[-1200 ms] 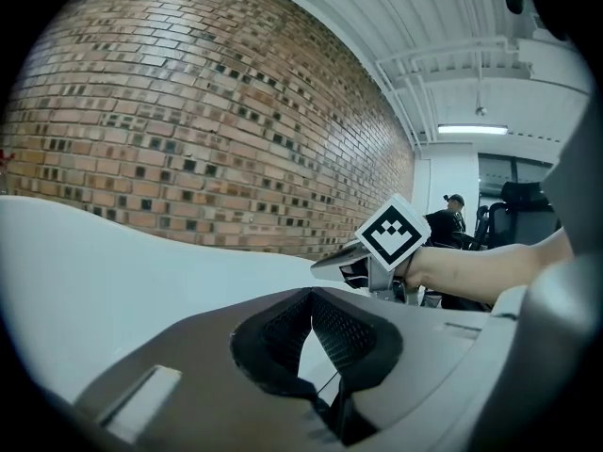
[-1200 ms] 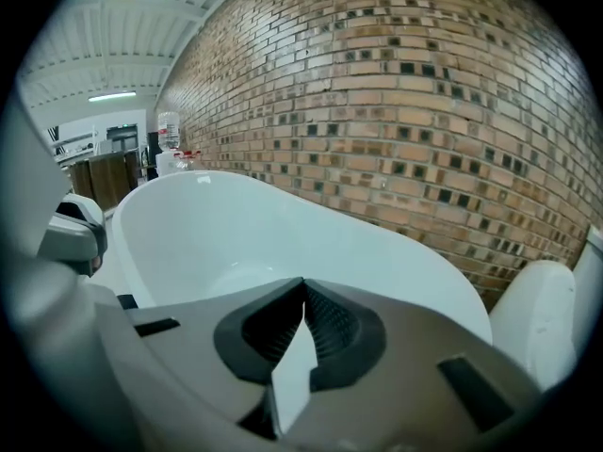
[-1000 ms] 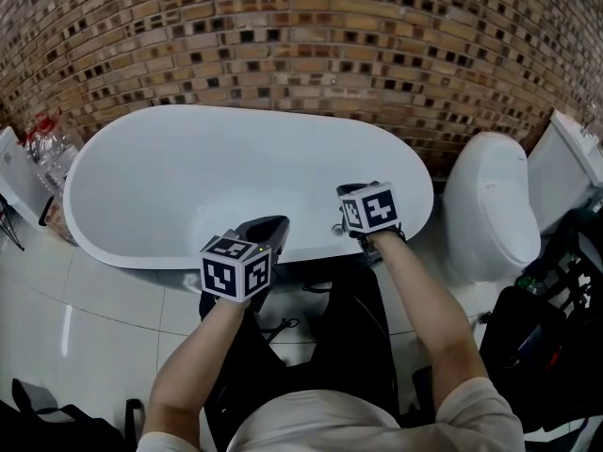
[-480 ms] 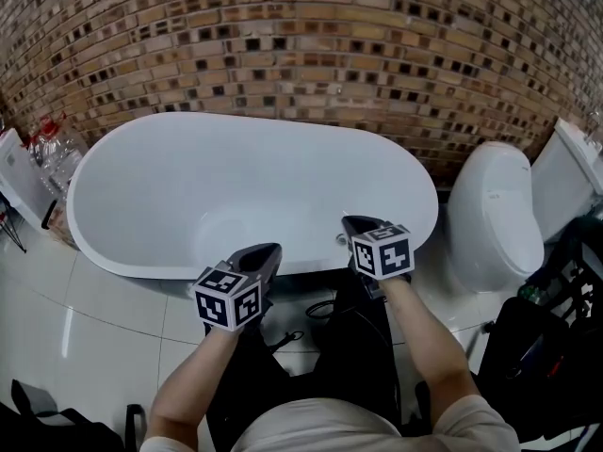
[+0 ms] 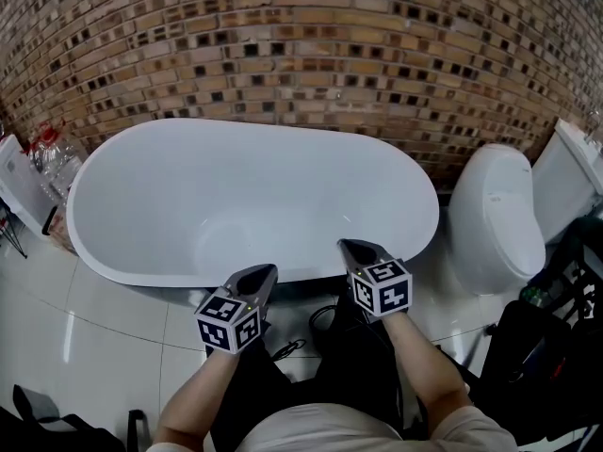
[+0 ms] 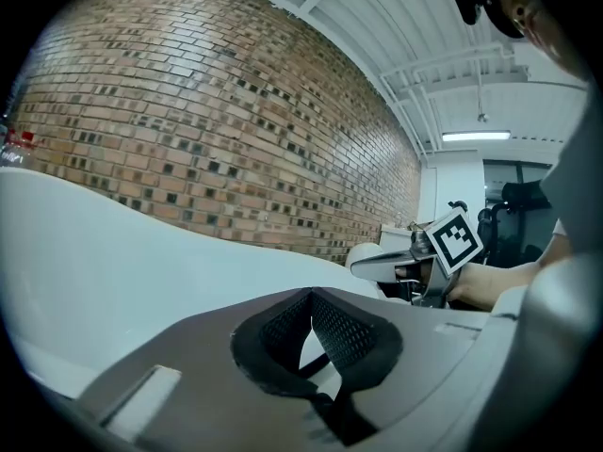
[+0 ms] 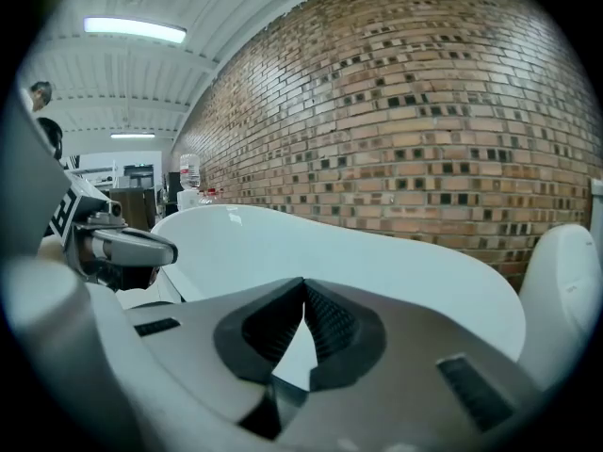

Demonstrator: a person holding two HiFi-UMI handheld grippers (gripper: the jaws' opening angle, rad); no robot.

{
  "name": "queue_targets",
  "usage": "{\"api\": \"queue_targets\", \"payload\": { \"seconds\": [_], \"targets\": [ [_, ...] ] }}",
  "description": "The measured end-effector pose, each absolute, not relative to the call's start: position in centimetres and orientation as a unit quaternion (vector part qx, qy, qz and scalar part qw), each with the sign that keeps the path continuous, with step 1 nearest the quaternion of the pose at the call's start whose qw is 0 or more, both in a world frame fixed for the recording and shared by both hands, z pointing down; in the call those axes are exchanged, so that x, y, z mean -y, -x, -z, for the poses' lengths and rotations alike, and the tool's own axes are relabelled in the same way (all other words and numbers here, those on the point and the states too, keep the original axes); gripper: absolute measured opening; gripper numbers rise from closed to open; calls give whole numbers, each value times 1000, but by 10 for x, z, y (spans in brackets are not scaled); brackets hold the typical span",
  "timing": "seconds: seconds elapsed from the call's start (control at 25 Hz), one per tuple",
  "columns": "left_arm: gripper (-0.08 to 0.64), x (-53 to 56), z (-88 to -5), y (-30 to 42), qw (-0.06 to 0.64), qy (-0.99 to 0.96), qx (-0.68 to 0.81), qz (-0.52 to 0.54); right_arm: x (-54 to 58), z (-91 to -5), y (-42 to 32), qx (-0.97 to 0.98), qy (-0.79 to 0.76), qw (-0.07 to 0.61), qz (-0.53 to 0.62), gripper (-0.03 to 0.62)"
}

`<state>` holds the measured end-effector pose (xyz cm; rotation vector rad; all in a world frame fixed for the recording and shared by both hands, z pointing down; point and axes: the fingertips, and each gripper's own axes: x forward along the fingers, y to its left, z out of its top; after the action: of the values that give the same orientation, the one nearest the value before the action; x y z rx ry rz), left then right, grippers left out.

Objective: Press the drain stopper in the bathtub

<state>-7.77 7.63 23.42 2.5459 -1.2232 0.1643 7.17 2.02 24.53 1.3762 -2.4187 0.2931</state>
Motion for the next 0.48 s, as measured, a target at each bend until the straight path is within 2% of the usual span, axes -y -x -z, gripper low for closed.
{"api": "queue_targets", "payload": {
  "seconds": [0.24, 0.48],
  "targets": [
    [8, -87, -258, 79, 175, -885, 427, -57, -30, -273, -75, 849, -489, 174, -99, 15],
    [8, -92, -257, 89, 161, -882, 440, -51, -34, -274, -80, 846, -500, 160, -93, 15]
  ]
}}
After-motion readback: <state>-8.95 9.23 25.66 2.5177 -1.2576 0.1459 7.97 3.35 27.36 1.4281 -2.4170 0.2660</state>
